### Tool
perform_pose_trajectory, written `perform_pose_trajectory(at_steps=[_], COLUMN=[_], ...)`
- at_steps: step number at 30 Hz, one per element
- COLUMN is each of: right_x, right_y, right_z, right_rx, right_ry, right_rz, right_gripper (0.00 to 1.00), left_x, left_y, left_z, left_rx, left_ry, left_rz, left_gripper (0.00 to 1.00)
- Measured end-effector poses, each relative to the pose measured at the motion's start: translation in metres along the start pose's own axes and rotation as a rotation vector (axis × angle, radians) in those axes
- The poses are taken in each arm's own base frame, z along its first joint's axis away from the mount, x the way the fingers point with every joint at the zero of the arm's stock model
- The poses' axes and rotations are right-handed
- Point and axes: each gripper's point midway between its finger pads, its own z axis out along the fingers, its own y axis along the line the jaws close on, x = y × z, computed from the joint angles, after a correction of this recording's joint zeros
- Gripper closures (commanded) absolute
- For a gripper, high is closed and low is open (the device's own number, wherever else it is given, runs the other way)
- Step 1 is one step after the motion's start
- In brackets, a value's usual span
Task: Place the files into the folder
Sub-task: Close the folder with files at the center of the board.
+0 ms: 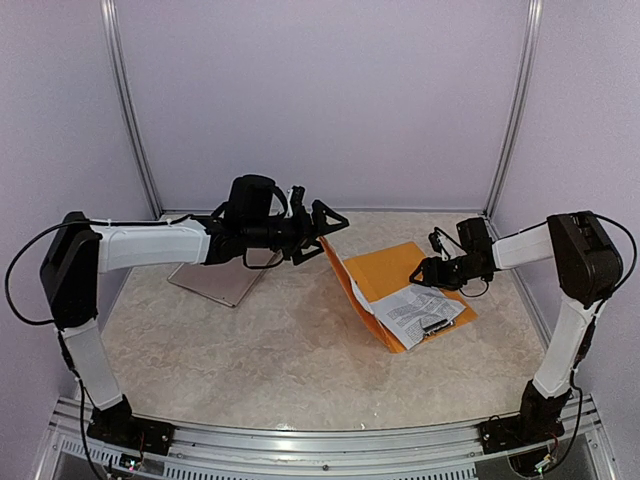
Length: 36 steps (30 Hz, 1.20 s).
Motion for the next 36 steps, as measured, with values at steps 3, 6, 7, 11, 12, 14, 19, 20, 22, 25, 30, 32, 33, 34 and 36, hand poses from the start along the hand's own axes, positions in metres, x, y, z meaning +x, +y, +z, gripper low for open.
perform_pose_trajectory(at_steps=[3,6,7,11,12,14,19,20,22,25,30,32,33,34,36], right_x=[0.0,0.0,0.0,-0.001,-0.002,-0.002,-0.01,-0.015,-0.029,-0.051,-0.068,-0.069,-0.07,-0.071,-0.075], right_y=[0.0,0.001,0.001,0.002,0.002,0.001,-0.013,-0.016,-0.022,-0.027,-0.049,-0.063,-0.071,-0.079,-0.086], right_z=[0.0,0.0,0.0,0.0,-0.001,-0.003,-0.014,-0.018,-0.026,-0.041,-0.067,-0.078,-0.085,-0.092,-0.106], right_rx=[-0.001,-0.002,-0.003,-0.004,-0.002,0.013,0.095,0.117,0.159,0.217,0.332,0.379,0.405,0.43,0.466], right_ry=[-0.002,-0.004,-0.004,-0.006,-0.005,0.001,0.019,0.014,-0.01,-0.056,-0.101,-0.109,-0.114,-0.12,-0.139], right_rz=[-0.001,-0.002,-0.002,-0.001,0.0,0.007,0.033,0.034,0.029,0.012,0.017,0.035,0.046,0.058,0.07], right_gripper=[0.28,0.25,0.25,0.21,0.19,0.17,0.13,0.13,0.12,0.11,0.1,0.1,0.1,0.1,0.1], left_x=[-0.002,-0.004,-0.005,-0.008,-0.009,-0.01,-0.011,-0.012,-0.011,-0.01,-0.004,-0.002,-0.001,0.001,0.003], left_y=[-0.002,-0.008,-0.011,-0.025,-0.028,-0.033,-0.031,-0.03,-0.029,-0.025,-0.011,-0.005,-0.002,0.001,0.004], left_z=[0.024,0.052,0.061,0.088,0.094,0.105,0.124,0.126,0.13,0.134,0.143,0.148,0.15,0.153,0.159], left_rx=[0.009,0.036,0.045,0.081,0.086,0.096,0.107,0.108,0.11,0.106,0.086,0.077,0.073,0.069,0.065], left_ry=[0.04,0.082,0.094,0.128,0.134,0.144,0.16,0.16,0.161,0.164,0.178,0.185,0.188,0.193,0.2], left_rz=[0.008,0.017,0.022,0.047,0.053,0.062,0.072,0.075,0.079,0.079,0.07,0.069,0.069,0.068,0.07], left_gripper=[0.02,0.02,0.02,0.02,0.02,0.02,0.02,0.02,0.02,0.01,0.01,0.01,0.01,0.01,0.01])
